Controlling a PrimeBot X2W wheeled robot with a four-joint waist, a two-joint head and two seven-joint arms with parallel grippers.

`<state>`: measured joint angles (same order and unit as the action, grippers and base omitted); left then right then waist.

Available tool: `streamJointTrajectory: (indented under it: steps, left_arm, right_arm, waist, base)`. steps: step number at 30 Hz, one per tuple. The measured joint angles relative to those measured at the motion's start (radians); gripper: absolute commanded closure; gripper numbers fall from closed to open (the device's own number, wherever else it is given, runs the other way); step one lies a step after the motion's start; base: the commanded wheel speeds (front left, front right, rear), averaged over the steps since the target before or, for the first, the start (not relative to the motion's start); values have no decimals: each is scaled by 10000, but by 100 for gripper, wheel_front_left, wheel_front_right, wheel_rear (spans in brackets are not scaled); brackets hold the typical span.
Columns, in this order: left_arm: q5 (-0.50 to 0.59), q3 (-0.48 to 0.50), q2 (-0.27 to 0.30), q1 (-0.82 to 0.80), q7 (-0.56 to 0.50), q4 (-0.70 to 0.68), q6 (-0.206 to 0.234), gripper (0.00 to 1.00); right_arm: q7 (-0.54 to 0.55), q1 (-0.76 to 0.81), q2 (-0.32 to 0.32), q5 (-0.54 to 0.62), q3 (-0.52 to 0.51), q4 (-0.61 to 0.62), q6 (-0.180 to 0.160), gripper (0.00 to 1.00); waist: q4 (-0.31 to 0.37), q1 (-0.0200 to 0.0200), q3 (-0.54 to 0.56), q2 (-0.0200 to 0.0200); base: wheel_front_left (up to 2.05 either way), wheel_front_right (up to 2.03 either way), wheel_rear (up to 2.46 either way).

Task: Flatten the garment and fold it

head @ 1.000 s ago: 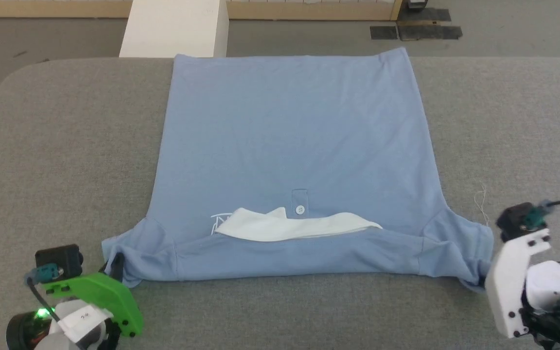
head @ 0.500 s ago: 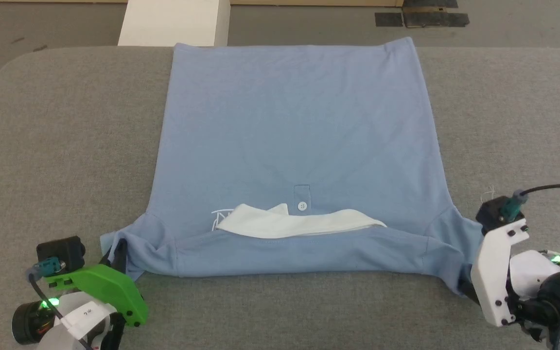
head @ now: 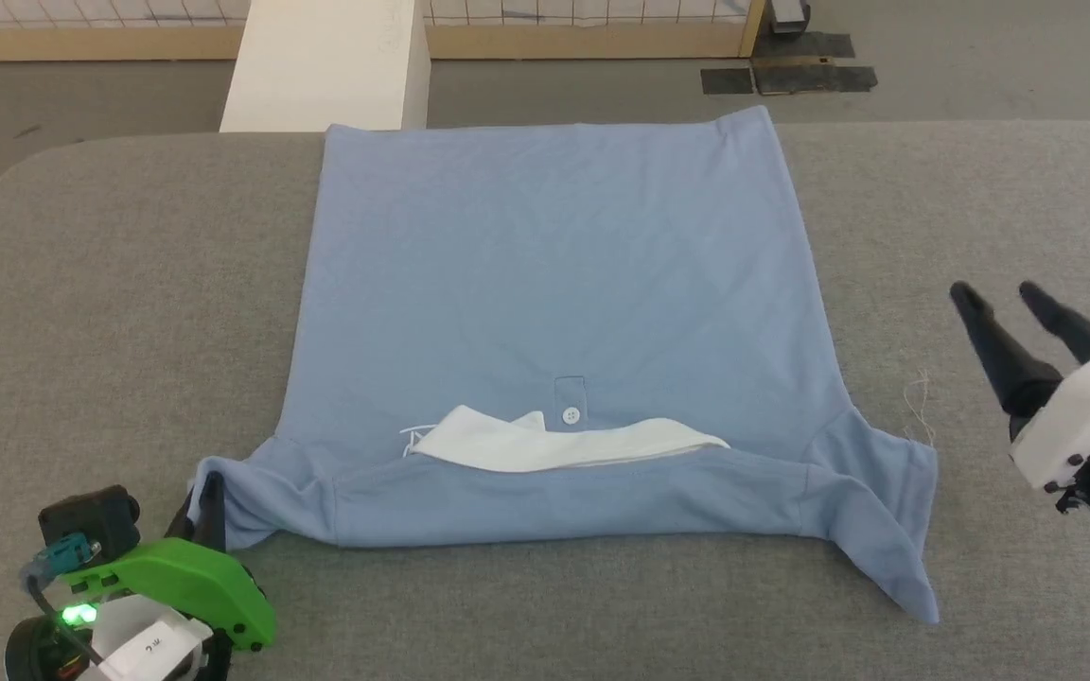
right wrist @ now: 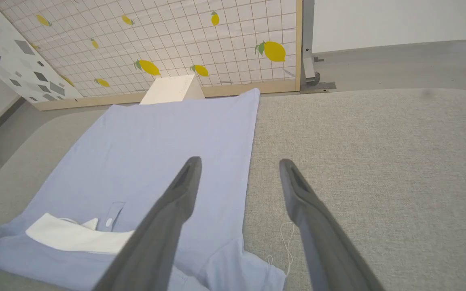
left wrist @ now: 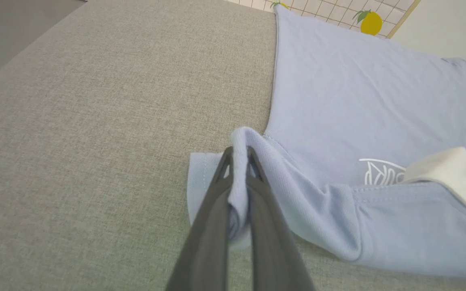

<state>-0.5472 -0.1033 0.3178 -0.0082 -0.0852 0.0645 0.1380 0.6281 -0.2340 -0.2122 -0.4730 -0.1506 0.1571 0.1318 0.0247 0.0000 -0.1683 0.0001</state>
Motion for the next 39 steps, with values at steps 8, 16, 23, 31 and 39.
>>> streamJointTrajectory:
  steps: [8,16,23,31,39]
  left_arm:
    - [2,61,-128,184,552,-516,138,100]
    - [155,-121,-297,43,1110,-1427,138,100]
    - [249,-556,-669,-346,1582,-1954,-12,100]
    - [291,-899,-834,-449,1941,-2704,-199,100]
    - [384,-1149,-947,-446,2159,-3534,-224,100]
  right_arm:
    - [-2869,-298,686,767,-512,-953,0,0]
    - [-2752,-2954,514,1578,-295,-2763,0,0]
    - [-1160,-5623,-460,2646,-33,-3975,0,0]
    - [1693,-8130,-1323,3962,336,-4880,2,0]
    - [4086,-9554,-1720,4771,828,-4913,2,0]
  waist:
    - [-89,0,-283,0]
    - [-331,1,-1363,0]
    - [-797,2,-2533,0]
    - [-1595,3,-3942,0]
    - [-2475,3,-5171,0]
  base:
    - [0,0,0]
    - [0,0,0]
    - [0,0,0]
    - [0,0,0]
    - [0,0,0]
